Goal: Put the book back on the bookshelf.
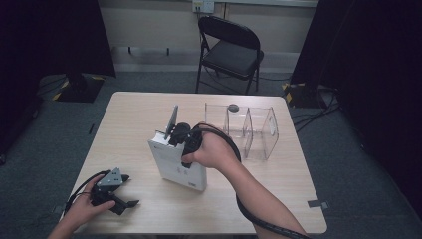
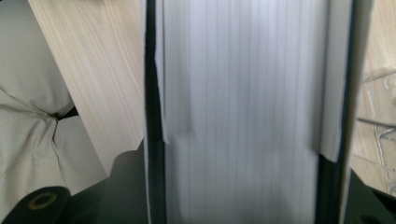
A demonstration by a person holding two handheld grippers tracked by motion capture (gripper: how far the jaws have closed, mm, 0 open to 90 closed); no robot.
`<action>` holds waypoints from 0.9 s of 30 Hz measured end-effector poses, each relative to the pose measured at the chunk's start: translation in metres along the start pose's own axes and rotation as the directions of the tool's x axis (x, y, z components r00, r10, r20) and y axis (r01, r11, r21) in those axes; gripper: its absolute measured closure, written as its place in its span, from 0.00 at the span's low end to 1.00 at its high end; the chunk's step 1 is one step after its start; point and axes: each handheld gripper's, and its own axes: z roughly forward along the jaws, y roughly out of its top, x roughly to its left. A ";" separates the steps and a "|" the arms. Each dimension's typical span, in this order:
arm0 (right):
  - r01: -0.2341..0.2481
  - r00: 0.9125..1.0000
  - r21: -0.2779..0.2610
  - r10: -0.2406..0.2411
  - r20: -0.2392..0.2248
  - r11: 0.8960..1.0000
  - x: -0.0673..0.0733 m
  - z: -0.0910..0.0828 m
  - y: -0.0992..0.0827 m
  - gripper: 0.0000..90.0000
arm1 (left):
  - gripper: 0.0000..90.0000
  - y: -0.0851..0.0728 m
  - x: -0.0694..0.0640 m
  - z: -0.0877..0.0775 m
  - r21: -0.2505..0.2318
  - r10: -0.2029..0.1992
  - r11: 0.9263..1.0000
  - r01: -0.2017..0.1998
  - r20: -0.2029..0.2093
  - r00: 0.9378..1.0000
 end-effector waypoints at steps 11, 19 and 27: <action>-0.052 0.998 0.003 0.052 -0.017 0.999 -0.005 -0.008 -0.026 0.58 | 0.00 0.000 0.000 0.000 0.000 0.000 1.000 0.000 0.000 1.000; -0.091 0.996 0.006 0.091 -0.012 0.996 -0.009 -0.019 -0.046 0.58 | 0.00 0.000 0.000 0.000 0.001 0.001 1.000 -0.001 0.001 1.000; -0.126 0.992 0.002 0.126 -0.005 0.992 -0.012 -0.025 -0.063 0.58 | 0.00 0.000 0.000 0.000 0.000 0.001 1.000 -0.001 0.001 1.000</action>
